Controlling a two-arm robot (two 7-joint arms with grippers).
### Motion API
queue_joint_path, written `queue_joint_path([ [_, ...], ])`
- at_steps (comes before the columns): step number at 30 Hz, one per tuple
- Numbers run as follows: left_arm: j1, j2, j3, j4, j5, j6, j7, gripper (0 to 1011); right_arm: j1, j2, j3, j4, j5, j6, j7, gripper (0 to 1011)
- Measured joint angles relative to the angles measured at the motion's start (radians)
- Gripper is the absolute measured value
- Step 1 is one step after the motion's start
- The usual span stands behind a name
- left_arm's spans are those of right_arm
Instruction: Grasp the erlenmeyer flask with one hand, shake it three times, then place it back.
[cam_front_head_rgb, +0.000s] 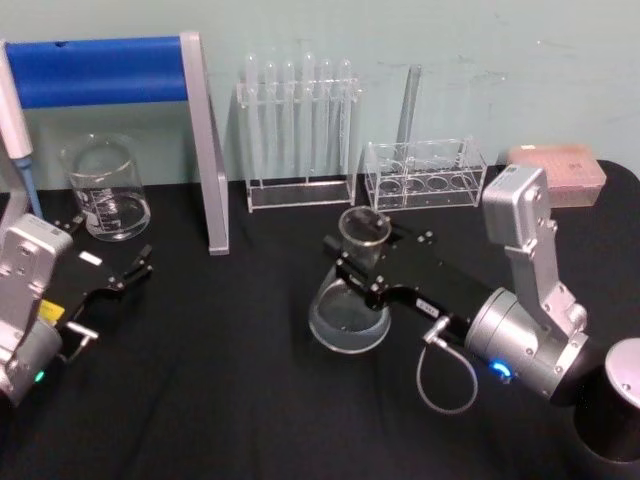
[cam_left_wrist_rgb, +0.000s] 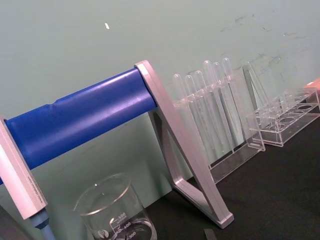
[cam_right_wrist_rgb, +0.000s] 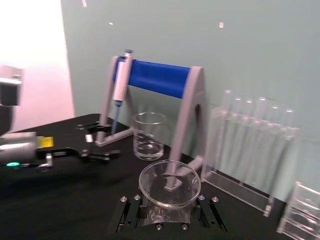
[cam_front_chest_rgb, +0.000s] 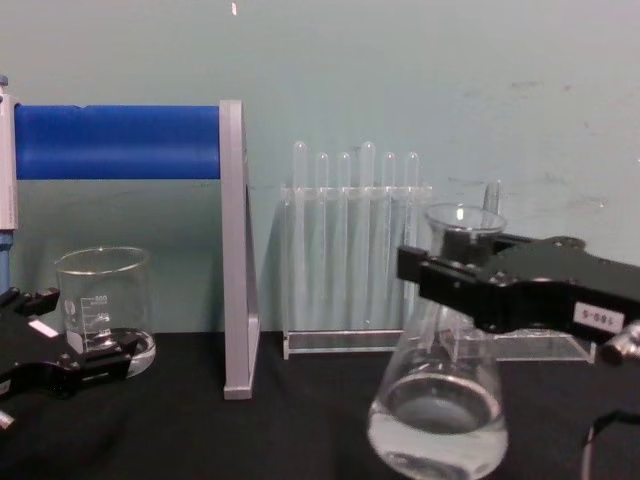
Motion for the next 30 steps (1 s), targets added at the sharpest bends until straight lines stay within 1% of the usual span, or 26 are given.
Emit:
queue_joint_path([
  [6, 0.0, 0.0, 0.0, 0.0, 0.0, 0.0, 0.0, 1001, -0.013, 0.013, -0.034, -0.033, 0.01, 0.0, 0.028, 453],
  [7, 0.0, 0.0, 0.0, 0.0, 0.0, 0.0, 0.0, 1001, -0.013, 0.013, -0.034, -0.033, 0.01, 0.0, 0.028, 453],
  [13, 0.0, 0.0, 0.0, 0.0, 0.0, 0.0, 0.0, 1001, -0.024, 0.029, -0.064, -0.06, 0.022, 0.0, 0.052, 453],
  [17, 0.0, 0.0, 0.0, 0.0, 0.0, 0.0, 0.0, 1001, -0.027, 0.037, -0.076, -0.068, 0.027, -0.002, 0.058, 453],
  [25, 0.0, 0.0, 0.0, 0.0, 0.0, 0.0, 0.0, 1001, -0.02, 0.038, -0.078, -0.063, 0.03, -0.005, 0.043, 453],
  [30, 0.0, 0.0, 0.0, 0.0, 0.0, 0.0, 0.0, 1001, -0.003, 0.026, -0.06, -0.035, 0.024, -0.01, 0.014, 453],
])
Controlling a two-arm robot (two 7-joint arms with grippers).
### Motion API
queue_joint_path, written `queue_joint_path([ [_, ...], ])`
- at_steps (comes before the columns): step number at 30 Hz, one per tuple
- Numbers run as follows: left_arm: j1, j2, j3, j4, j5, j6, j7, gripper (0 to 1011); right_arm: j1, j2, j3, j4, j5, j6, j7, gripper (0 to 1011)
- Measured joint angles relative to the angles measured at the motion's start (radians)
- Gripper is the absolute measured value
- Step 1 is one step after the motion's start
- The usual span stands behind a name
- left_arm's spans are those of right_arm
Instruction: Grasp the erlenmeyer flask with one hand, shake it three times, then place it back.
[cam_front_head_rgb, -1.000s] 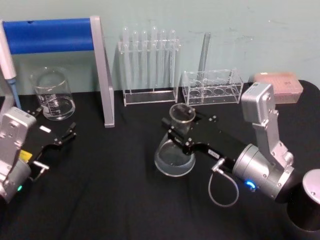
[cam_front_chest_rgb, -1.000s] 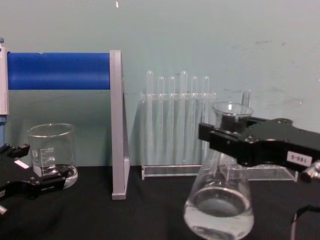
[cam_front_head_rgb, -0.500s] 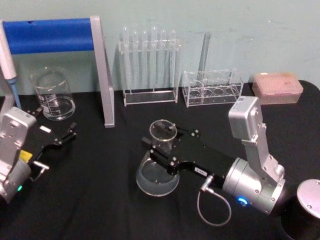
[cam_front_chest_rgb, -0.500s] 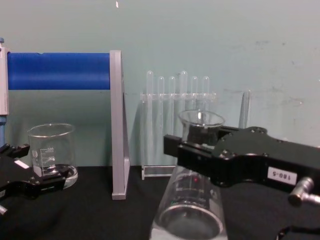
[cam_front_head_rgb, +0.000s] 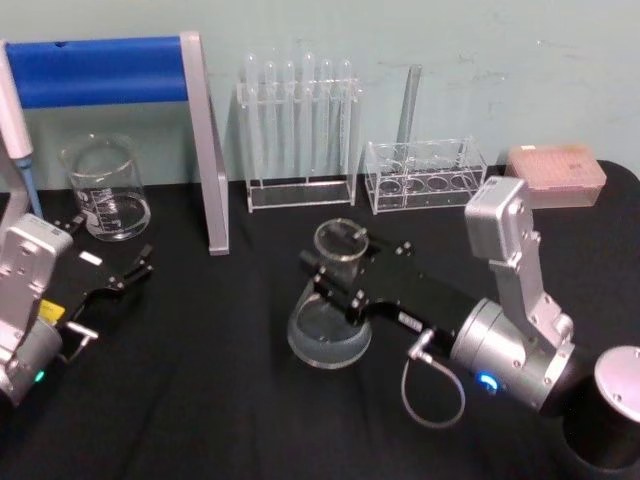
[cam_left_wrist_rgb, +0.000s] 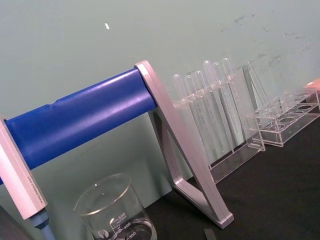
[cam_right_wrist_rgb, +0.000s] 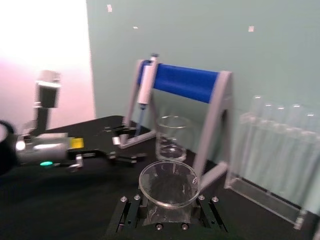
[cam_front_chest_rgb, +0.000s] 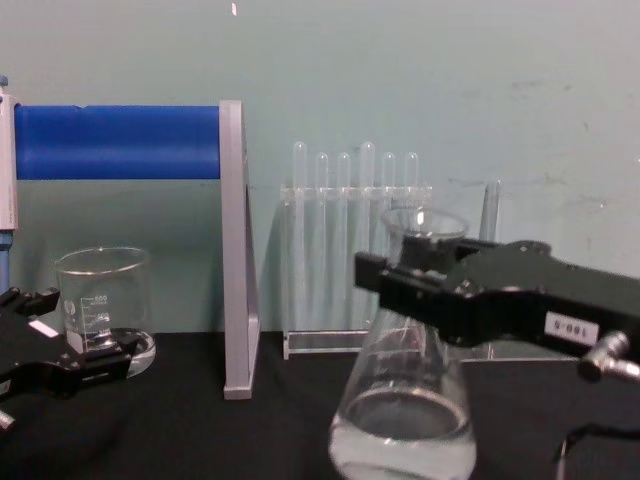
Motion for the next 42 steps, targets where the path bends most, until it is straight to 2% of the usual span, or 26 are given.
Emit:
queue_joint_path([
  [7, 0.0, 0.0, 0.0, 0.0, 0.0, 0.0, 0.0, 1001, 0.03, -0.024, 0.041, 0.053, -0.022, -0.012, -0.052, 453],
  [16, 0.0, 0.0, 0.0, 0.0, 0.0, 0.0, 0.0, 1001, 0.07, -0.056, 0.124, 0.134, -0.052, -0.019, -0.118, 453],
  [27, 0.0, 0.0, 0.0, 0.0, 0.0, 0.0, 0.0, 1001, 0.092, -0.079, 0.197, 0.187, -0.076, -0.02, -0.155, 453],
  [34, 0.0, 0.0, 0.0, 0.0, 0.0, 0.0, 0.0, 1001, 0.095, -0.092, 0.218, 0.197, -0.088, -0.016, -0.155, 453],
  [42, 0.0, 0.0, 0.0, 0.0, 0.0, 0.0, 0.0, 1001, 0.079, -0.101, 0.208, 0.174, -0.093, -0.008, -0.127, 453],
])
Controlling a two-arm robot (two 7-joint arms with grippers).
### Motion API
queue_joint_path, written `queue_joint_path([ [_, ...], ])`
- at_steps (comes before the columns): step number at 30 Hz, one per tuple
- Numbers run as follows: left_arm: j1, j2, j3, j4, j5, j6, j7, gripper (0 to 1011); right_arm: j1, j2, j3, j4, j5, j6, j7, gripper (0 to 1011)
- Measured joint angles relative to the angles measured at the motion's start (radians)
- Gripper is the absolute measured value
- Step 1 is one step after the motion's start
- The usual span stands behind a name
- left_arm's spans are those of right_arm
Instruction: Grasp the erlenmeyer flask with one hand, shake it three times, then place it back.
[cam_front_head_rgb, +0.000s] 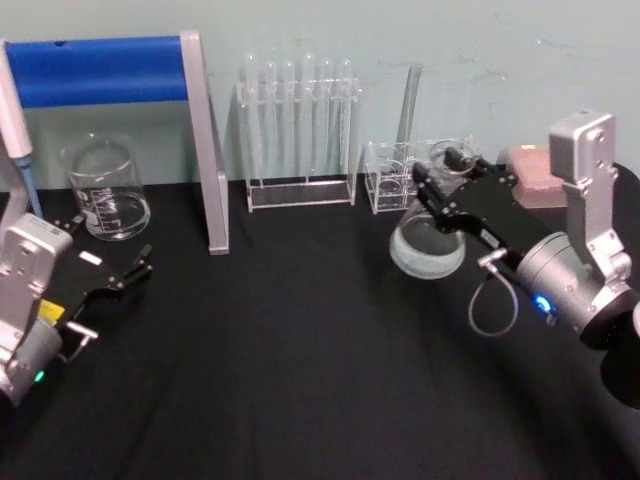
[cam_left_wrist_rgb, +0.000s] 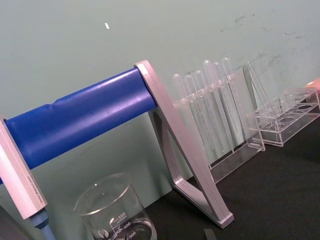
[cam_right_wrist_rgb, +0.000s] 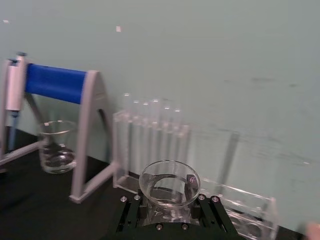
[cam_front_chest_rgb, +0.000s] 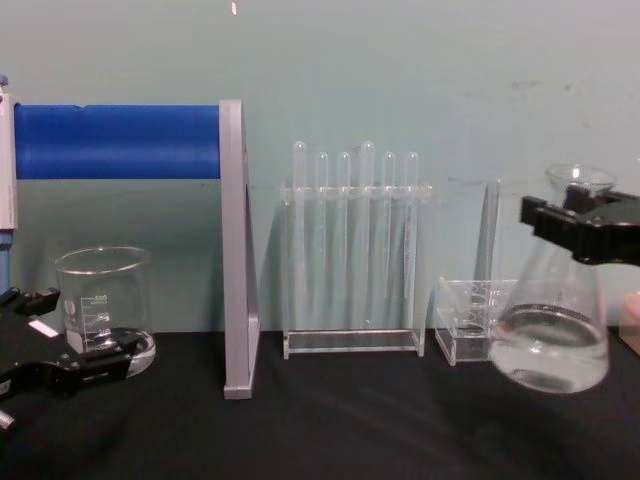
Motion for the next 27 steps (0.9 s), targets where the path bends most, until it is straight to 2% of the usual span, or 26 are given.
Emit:
queue_joint_path([
  [12, 0.0, 0.0, 0.0, 0.0, 0.0, 0.0, 0.0, 1001, -0.042, 0.008, -0.071, -0.083, 0.024, 0.016, 0.072, 453],
  [19, 0.0, 0.0, 0.0, 0.0, 0.0, 0.0, 0.0, 1001, -0.064, 0.027, -0.119, -0.127, 0.044, 0.019, 0.106, 453],
  [27, 0.0, 0.0, 0.0, 0.0, 0.0, 0.0, 0.0, 1001, -0.081, 0.05, -0.157, -0.161, 0.061, 0.019, 0.128, 453],
])
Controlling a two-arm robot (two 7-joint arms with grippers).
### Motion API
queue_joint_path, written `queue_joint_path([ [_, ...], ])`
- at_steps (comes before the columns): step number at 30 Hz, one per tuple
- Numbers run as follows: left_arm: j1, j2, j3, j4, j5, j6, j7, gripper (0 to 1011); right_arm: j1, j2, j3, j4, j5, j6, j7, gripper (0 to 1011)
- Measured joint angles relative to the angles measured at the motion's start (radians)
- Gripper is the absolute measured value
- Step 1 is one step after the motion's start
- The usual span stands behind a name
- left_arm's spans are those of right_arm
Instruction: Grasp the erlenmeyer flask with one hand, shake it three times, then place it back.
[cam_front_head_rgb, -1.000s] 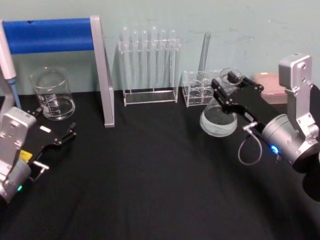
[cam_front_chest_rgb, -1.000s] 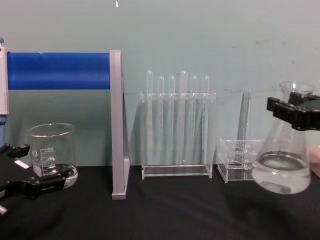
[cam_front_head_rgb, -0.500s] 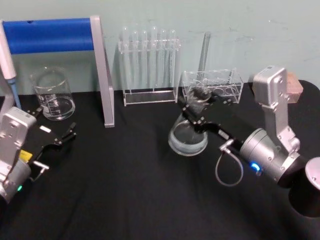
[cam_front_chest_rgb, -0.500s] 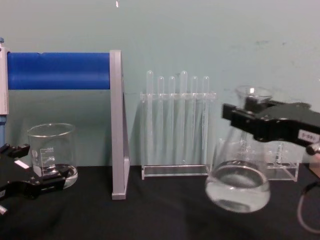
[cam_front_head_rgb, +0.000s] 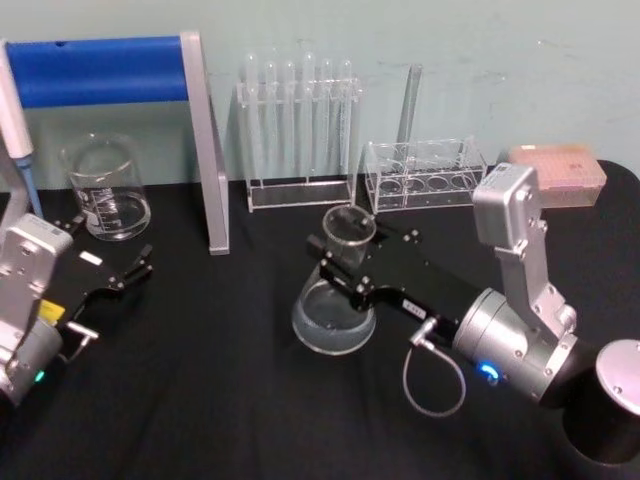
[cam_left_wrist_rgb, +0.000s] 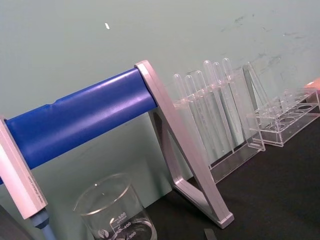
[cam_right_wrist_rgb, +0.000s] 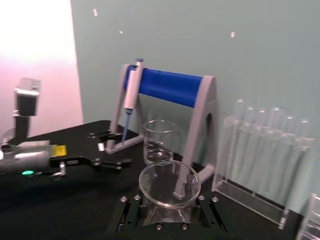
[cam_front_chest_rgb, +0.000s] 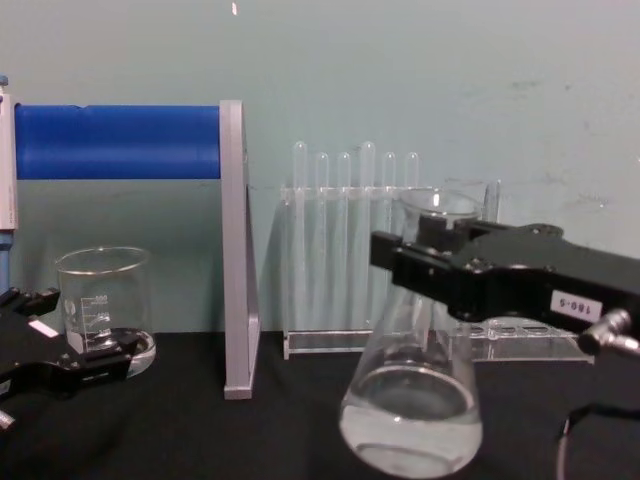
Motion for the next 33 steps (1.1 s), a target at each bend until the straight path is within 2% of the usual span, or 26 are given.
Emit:
queue_joint_path([
  [10, 0.0, 0.0, 0.0, 0.0, 0.0, 0.0, 0.0, 1001, -0.011, 0.026, -0.031, -0.022, 0.014, -0.006, 0.013, 453],
  [15, 0.0, 0.0, 0.0, 0.0, 0.0, 0.0, 0.0, 1001, -0.006, 0.027, -0.027, -0.017, 0.016, -0.008, -0.001, 453],
  [24, 0.0, 0.0, 0.0, 0.0, 0.0, 0.0, 0.0, 1001, 0.026, 0.014, 0.015, 0.034, 0.009, -0.012, -0.052, 453],
  [33, 0.0, 0.0, 0.0, 0.0, 0.0, 0.0, 0.0, 1001, 0.062, -0.009, 0.074, 0.102, -0.014, -0.018, -0.109, 453],
])
